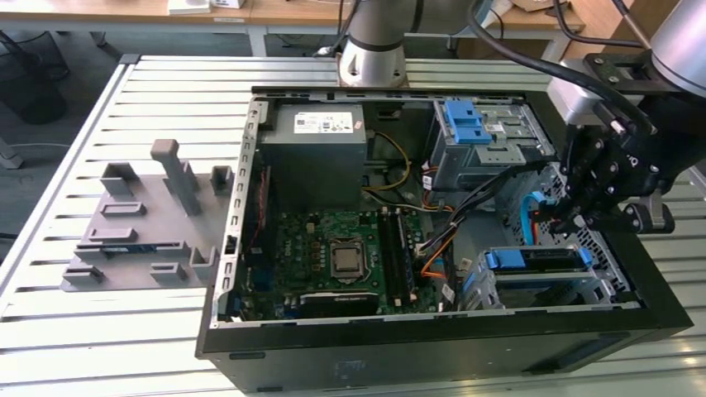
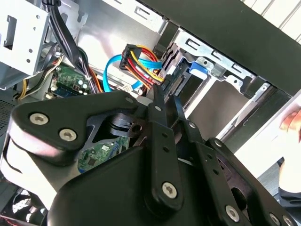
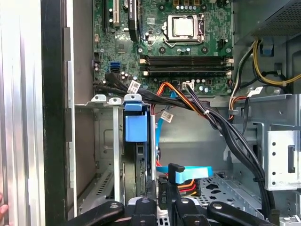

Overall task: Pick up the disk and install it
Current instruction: 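Insert the first disk wire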

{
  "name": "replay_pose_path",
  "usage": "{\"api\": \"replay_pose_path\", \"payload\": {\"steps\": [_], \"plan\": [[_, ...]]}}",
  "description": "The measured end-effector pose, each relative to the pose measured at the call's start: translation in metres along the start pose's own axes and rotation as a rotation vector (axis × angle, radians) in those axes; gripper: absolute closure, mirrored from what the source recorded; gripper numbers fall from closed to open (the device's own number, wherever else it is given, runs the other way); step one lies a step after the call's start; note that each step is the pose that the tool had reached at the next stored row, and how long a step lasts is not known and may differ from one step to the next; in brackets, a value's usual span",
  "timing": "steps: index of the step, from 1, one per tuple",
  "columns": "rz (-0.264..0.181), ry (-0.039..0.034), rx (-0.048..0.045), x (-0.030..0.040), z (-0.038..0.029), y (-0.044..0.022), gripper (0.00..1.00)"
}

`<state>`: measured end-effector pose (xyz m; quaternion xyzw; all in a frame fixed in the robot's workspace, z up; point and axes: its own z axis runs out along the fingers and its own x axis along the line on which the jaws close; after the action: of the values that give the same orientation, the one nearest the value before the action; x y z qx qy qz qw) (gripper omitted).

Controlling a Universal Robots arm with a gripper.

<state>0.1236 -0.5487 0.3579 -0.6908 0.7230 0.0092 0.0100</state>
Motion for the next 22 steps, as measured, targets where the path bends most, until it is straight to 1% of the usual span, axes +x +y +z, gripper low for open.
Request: {"api": "replay_pose_path", "payload": {"steps": [16,22], "plan": [[-0.001,-0.0003,0.0067,0.0002,0.0077,-0.0001,0.76],[-0.001,-0.0002,0.0068,0.0002,0.008,-0.0001,0.76]]}}
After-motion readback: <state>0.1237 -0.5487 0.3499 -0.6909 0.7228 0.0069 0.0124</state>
